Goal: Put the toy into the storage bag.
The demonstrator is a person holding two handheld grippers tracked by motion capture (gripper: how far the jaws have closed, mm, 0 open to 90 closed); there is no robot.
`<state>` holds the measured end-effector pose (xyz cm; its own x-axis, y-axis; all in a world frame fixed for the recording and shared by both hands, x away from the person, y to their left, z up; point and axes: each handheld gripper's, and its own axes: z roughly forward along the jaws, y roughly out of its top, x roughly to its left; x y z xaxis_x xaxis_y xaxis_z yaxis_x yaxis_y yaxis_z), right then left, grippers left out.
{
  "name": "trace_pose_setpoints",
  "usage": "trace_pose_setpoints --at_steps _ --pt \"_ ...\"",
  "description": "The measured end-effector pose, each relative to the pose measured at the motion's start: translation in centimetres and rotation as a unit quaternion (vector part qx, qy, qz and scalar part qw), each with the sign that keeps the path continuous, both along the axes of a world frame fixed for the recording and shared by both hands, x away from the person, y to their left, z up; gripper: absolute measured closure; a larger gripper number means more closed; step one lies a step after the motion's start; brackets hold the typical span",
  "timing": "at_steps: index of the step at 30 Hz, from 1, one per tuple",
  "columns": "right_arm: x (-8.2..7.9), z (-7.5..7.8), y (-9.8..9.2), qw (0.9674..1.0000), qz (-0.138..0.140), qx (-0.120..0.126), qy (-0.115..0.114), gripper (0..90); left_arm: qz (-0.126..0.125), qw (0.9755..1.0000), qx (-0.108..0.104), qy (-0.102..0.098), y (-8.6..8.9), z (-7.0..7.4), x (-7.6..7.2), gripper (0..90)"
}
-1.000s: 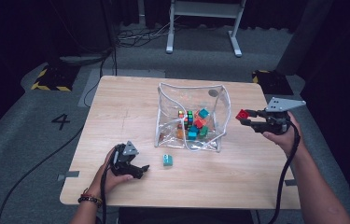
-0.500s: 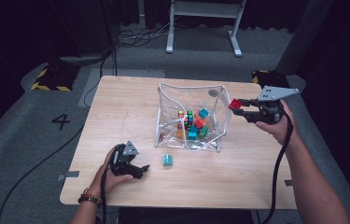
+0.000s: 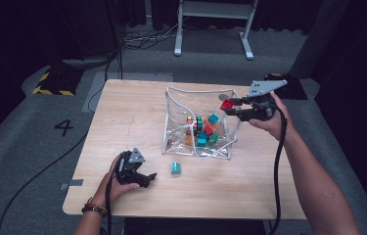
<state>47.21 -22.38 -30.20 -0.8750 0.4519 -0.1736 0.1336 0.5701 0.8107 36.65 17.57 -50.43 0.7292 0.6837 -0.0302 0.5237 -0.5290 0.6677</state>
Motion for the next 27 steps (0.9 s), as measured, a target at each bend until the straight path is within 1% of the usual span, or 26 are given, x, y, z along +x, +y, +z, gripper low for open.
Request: trace_pose_setpoints --at_steps 4,7,8,10,11,12,13,14,16,17,18,20,21,22,23,26,27 --pt "0.6 -0.4 1.5 0.9997 0.01 -0.021 0.005 59.4 0.0 1.0 0.0 0.0 0.0 0.0 0.0 8.8" --pt "1.1 -0.9 2.4 0.9992 0.016 -0.032 0.015 59.4 0.0 1.0 0.0 0.0 0.0 0.0 0.0 8.8" --pt "1.2 -1.1 2.8 0.9989 0.018 -0.04 0.018 59.4 0.0 1.0 0.0 0.0 0.0 0.0 0.0 8.8" --pt "1.5 -1.4 3.5 0.9977 0.022 -0.059 0.024 59.4 0.0 1.0 0.0 0.0 0.0 0.0 0.0 8.8" --pt "1.7 -1.6 3.8 0.9968 0.023 -0.071 0.029 59.4 0.0 1.0 0.0 0.0 0.0 0.0 0.0 8.8" --pt "1.8 -1.8 4.0 0.9961 0.025 -0.078 0.035 59.4 0.0 1.0 0.0 0.0 0.0 0.0 0.0 8.8" --pt "2.0 -2.0 4.2 0.9947 0.028 -0.09 0.043 59.4 0.0 1.0 0.0 0.0 0.0 0.0 0.0 8.8" --pt "2.1 -2.3 4.3 0.9929 0.03 -0.104 0.049 59.4 0.0 1.0 0.0 0.0 0.0 0.0 0.0 8.8" --pt "2.5 -2.8 4.6 0.9871 0.04 -0.142 0.061 59.4 0.0 1.0 0.0 0.0 0.0 0.0 0.0 8.8" --pt "2.7 -3.1 4.6 0.9845 0.039 -0.156 0.069 59.4 0.0 1.0 0.0 0.0 0.0 0.0 0.0 8.8" --pt "2.9 -3.5 4.7 0.9821 0.038 -0.167 0.079 59.4 0.0 1.0 0.0 0.0 0.0 0.0 0.0 8.8" --pt "3.2 -4.0 4.7 0.9775 0.04 -0.187 0.088 59.4 0.0 1.0 0.0 0.0 0.0 0.0 0.0 8.8" --pt "3.2 -4.1 4.8 0.9736 0.035 -0.203 0.097 59.4 0.0 1.0 0.0 0.0 0.0 0.0 0.0 8.8" --pt "3.2 -4.2 4.8 0.9718 0.034 -0.21 0.102 59.4 0.0 1.0 0.0 0.0 0.0 0.0 0.0 8.8" --pt "3.2 -4.3 4.8 0.9686 0.03 -0.222 0.108 59.3 0.0 1.0 0.0 0.0 0.0 0.0 0.0 8.8" --pt "3.2 -4.3 4.8 0.9631 0.019 -0.245 0.11 59.3 0.0 1.0 0.0 0.0 0.0 0.0 0.0 8.8" --pt "3.1 -4.3 4.8 0.9608 0.015 -0.254 0.111 59.3 0.0 1.0 0.0 0.0 0.0 0.0 0.0 8.8"
